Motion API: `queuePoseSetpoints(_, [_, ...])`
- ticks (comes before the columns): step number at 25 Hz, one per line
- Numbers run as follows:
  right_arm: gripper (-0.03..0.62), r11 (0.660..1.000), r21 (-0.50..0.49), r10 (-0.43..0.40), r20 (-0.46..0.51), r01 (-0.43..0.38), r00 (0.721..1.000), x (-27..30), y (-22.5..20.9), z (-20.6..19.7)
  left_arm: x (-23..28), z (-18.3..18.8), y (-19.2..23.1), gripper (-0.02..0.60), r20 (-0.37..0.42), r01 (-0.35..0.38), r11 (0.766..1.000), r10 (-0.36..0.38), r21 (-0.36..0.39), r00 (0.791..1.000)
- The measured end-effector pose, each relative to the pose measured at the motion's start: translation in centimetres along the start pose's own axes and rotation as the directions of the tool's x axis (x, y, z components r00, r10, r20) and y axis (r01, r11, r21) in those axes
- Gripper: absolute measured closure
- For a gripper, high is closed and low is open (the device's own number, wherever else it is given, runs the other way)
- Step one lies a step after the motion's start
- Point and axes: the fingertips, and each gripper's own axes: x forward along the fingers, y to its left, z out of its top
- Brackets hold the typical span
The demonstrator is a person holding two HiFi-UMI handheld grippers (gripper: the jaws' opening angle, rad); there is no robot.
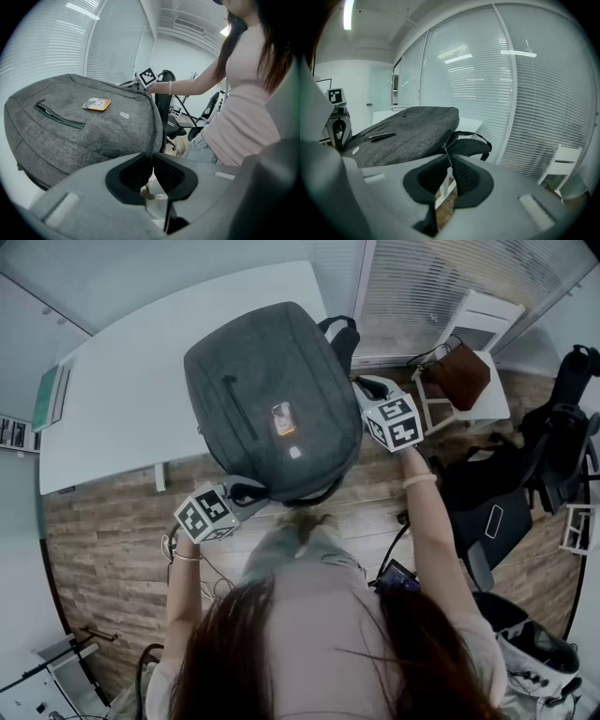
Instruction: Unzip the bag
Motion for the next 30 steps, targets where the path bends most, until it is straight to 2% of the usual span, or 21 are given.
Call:
queuePoseSetpoints(16, [0.554,0.998,0.069,0.002,-0.002,-0.002,1.000,-1.1,-0.2,-1.6,-0.9,0.9,-0.6,0.525,0.039,-0.124,0.992,0.124,-0.008,0.992])
queuePoseSetpoints(30, [0.557,0.991,0.127,0.031,0.057,-0.038,0.998,-3.4,1.0,-1.4,-1.5,1.5,-1.0,0.520,0.019,-0.291,0.956,0.290,0.031,0.957])
